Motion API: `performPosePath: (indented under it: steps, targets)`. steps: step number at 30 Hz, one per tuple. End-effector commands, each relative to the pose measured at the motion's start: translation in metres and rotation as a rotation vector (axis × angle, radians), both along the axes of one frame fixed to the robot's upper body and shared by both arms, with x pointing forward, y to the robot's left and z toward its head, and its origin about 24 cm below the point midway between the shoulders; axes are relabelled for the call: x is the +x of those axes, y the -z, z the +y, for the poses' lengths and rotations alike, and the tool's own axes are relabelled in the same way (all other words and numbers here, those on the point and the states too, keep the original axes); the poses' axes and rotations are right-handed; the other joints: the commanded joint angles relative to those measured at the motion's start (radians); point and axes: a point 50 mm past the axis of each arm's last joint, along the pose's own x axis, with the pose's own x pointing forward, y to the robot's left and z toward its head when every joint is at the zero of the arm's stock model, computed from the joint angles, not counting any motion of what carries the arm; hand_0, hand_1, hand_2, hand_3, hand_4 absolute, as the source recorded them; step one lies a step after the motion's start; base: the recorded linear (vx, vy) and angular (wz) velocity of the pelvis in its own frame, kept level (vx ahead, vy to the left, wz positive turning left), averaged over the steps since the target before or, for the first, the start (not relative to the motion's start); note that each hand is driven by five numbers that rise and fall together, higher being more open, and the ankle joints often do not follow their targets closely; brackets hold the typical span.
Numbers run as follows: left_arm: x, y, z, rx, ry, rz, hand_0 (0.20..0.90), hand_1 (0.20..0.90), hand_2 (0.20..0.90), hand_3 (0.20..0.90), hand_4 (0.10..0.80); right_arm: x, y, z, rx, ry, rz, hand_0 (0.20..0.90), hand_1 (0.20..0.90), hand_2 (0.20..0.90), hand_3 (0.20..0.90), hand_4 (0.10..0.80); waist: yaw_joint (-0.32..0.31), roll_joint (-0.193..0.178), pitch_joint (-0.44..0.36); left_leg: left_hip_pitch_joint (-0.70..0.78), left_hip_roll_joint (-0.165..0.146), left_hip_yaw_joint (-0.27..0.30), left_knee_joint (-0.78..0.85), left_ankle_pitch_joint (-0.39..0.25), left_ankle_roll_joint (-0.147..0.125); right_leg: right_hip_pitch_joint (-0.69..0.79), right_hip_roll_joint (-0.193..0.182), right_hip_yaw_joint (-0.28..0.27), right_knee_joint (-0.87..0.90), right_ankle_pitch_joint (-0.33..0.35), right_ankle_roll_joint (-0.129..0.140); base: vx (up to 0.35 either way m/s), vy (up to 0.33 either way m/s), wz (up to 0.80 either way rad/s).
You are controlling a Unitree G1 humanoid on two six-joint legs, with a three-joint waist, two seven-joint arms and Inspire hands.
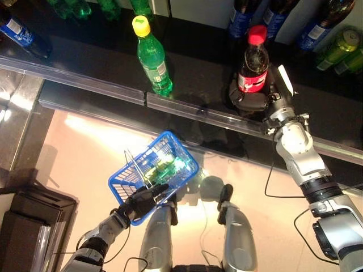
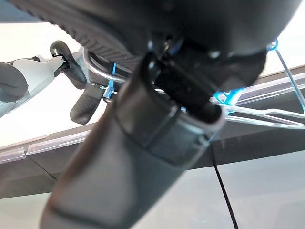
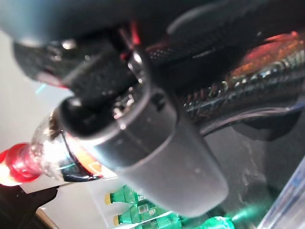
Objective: Pick up the drink and place into the basket.
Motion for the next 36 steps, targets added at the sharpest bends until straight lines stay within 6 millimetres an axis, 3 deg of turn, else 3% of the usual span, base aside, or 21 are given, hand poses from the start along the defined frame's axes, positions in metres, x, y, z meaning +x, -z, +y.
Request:
performPosePath:
  steps: [1, 9, 18, 29, 36]
  targets:
    - [-0.033, 0.011, -0.014, -0.106, 0.092, -0.047, 0.300, 0.300, 0.300, 0.200, 0.100, -0.020, -0.060, 0.009, 0.023, -0.097, -0.298, 0.300, 0.300, 0.300, 0.200, 0.100, 0.025, -0.005, -0.118, 0.091, -0.009, 0.020, -0.075, 0.000, -0.001, 0.070, -0.002, -0.012, 0.004, -0.034, 0.029, 0.041, -0.030, 0.08]
    - [-0.059, 0.025, -0.012, -0.098, 0.052, 0.012, 0.300, 0.300, 0.300, 0.200, 0.100, -0.035, -0.038, 0.006, 0.028, -0.137, -0.255, 0.300, 0.300, 0.300, 0.200, 0.100, 0.037, -0.017, -0.245, 0.236, -0.027, 0.025, -0.258, 0.055, -0.028, 0.240, 0.031, -0.066, -0.162, -0.002, 0.041, 0.097, 0.005, 0.06]
    - [-0.074, 0.035, -0.009, -0.087, -0.024, 0.061, 0.300, 0.300, 0.300, 0.200, 0.100, -0.050, -0.027, 0.019, 0.021, -0.265, -0.209, 0.300, 0.300, 0.300, 0.200, 0.100, 0.061, -0.026, -0.374, 0.344, -0.033, 0.036, -0.350, 0.066, -0.035, 0.363, 0.064, -0.133, -0.217, -0.025, 0.023, 0.064, 0.018, 0.08]
    - [-0.076, 0.035, 0.001, -0.080, -0.152, 0.052, 0.300, 0.300, 0.300, 0.200, 0.100, -0.068, -0.011, 0.033, 0.031, -0.428, -0.154, 0.300, 0.300, 0.300, 0.200, 0.100, 0.082, -0.025, -0.413, 0.397, -0.042, 0.017, -0.371, 0.058, -0.027, 0.431, 0.061, -0.169, -0.221, -0.037, 0.024, -0.009, 0.007, 0.08]
    - [-0.073, 0.030, 0.007, -0.094, -0.239, -0.005, 0.300, 0.300, 0.300, 0.200, 0.100, -0.074, 0.001, 0.044, 0.040, -0.517, -0.100, 0.300, 0.300, 0.300, 0.200, 0.100, 0.105, -0.028, -0.433, 0.387, -0.039, 0.010, -0.379, 0.066, -0.036, 0.456, 0.061, -0.209, -0.251, -0.025, 0.032, -0.039, 0.022, 0.11]
